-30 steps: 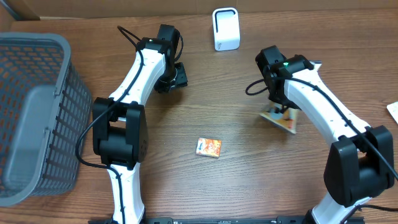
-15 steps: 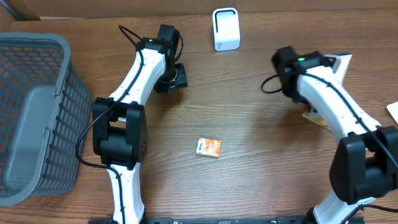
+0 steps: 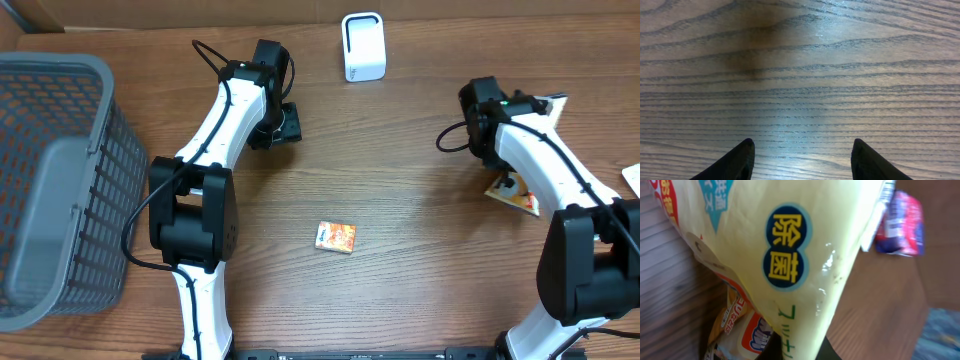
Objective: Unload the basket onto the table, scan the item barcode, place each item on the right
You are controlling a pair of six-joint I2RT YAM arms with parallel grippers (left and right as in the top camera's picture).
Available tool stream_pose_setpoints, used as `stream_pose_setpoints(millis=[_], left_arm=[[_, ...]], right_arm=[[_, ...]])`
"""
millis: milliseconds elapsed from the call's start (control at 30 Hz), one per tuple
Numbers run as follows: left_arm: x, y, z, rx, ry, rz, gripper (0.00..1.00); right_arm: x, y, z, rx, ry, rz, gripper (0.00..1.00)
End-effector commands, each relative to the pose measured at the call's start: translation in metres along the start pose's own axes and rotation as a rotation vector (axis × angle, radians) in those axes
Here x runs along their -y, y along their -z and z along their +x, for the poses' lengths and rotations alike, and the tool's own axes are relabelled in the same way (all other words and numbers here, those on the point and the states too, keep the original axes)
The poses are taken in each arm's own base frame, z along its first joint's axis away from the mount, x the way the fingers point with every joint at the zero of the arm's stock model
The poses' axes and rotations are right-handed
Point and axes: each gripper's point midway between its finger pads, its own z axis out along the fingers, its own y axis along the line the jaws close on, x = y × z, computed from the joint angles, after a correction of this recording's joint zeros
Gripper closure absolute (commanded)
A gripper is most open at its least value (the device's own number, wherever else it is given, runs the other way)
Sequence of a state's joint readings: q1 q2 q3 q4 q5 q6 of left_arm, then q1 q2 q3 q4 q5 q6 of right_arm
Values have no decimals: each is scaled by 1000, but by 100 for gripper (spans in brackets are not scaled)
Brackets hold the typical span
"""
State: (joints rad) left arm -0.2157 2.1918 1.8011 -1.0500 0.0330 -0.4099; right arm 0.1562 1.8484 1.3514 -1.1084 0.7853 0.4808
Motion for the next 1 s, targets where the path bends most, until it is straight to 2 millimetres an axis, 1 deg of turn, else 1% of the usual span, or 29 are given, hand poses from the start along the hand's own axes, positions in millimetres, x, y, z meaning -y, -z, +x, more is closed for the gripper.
stream_pose_setpoints(millis=[0,167,200,233,267,333,400,467,567,600,700,800,833,867,933,967], left_arm=[[-2,7,-1,14,-18,-1,45],[-2,7,-1,13,-18,0,43],[0,7,1,5,-20,11,46],[5,7,4,-10,-35,40,55],[15,8,8,-32,-77,100,65],[42,13,18,-72,-189,266,79],[72,25,29,-103,-278,461,83],[95,39,37,-126,-314,612,87],[110,48,42,-139,-329,695,95],[114,49,43,-136,-338,708,96],[126,50,44,-118,-367,726,96],[142,50,48,-109,-389,742,95],[145,49,49,-109,-392,743,92],[150,47,50,-104,-405,742,87],[155,43,51,-88,-426,722,56],[156,40,50,-75,-435,702,48]], right_arm=[[-16,15,1,12,44,-81,95],[-31,30,5,44,95,-101,96],[-35,33,6,51,104,-106,96],[-38,36,7,59,113,-112,96],[-43,39,8,66,121,-121,96],[-51,45,9,76,127,-146,96],[-67,52,12,74,127,-212,96],[-85,59,13,56,112,-311,96],[-111,73,14,10,87,-480,96],[-120,79,13,-11,75,-549,96],[-134,91,13,-48,64,-668,96],[-144,100,18,-80,72,-741,96],[-146,102,20,-90,76,-759,96],[-149,106,23,-104,80,-786,96],[-158,117,30,-146,99,-869,96],[-161,122,33,-163,116,-909,96]])
